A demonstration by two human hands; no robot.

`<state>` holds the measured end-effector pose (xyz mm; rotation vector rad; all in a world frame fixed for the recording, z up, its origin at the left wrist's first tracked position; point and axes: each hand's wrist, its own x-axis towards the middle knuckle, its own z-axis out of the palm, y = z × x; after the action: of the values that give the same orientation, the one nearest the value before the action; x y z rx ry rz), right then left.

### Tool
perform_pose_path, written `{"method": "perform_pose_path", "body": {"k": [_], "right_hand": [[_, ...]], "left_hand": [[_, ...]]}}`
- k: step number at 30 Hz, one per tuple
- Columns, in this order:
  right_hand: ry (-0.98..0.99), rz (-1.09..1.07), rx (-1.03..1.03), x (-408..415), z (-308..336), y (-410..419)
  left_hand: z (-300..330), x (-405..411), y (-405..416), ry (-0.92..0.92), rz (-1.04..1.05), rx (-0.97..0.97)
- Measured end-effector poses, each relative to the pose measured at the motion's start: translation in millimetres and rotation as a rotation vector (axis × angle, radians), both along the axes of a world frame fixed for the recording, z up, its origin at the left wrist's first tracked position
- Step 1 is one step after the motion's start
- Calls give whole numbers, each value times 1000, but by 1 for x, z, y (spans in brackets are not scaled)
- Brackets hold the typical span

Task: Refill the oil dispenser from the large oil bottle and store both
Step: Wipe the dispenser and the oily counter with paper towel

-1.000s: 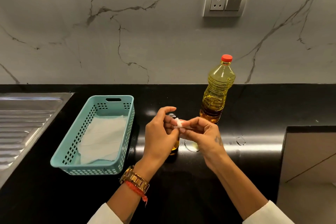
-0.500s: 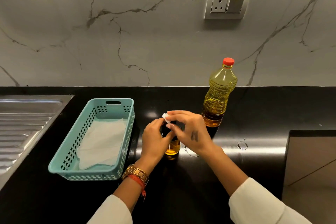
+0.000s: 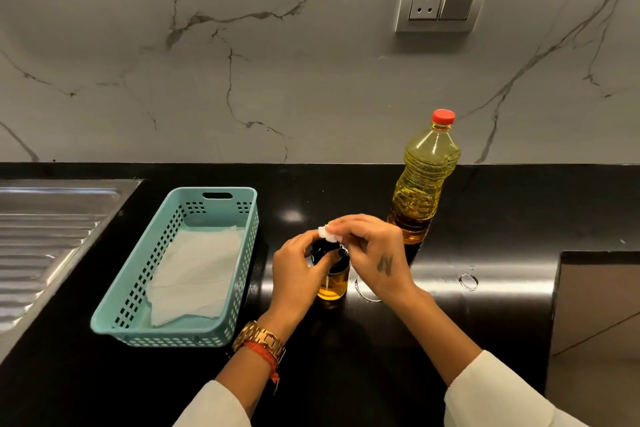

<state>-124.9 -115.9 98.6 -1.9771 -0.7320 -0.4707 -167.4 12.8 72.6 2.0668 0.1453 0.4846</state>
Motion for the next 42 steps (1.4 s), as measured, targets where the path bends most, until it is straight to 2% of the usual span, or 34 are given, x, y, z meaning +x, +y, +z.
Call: {"method": "perform_pose_path", "body": {"k": [3,6,11,15,18,23,27,31,34,37,42], "right_hand": [[-24,-30,85,-7,-15,-13],[135,-97,107,-11,-28,-17],[200,-120,-36,4,-18,-5],[60,-116,-117,-4,-19,-10],[35,-99,-74,-16,-37,-23],[304,-186,85,-4,-52,-16],[225,-149,110,3,-33,-6],[134,-100,103,-12,-43,-14],[215,-128,196,-21,-57,-17],[336,-172,201,-13,-62,-13],[340,-156,188,8,-41,-4]], "left_hand": [[-2,-2,-1,2,15,3],[-3,-2,-3,-6,8,3],[-3,-3,-4,-34,-8,16],[-3,-4,-4,-35,-15,38],[-5,-4,-3,-52,-22,65],[-6,-1,0,-55,-48,69],[-7,0,2,-68,-81,66],[-6,1,5,-68,-117,71],[-5,2,7,-65,-123,106],[-5,5,9,-71,-120,161],[-2,2,10,-74,-114,207]]}}
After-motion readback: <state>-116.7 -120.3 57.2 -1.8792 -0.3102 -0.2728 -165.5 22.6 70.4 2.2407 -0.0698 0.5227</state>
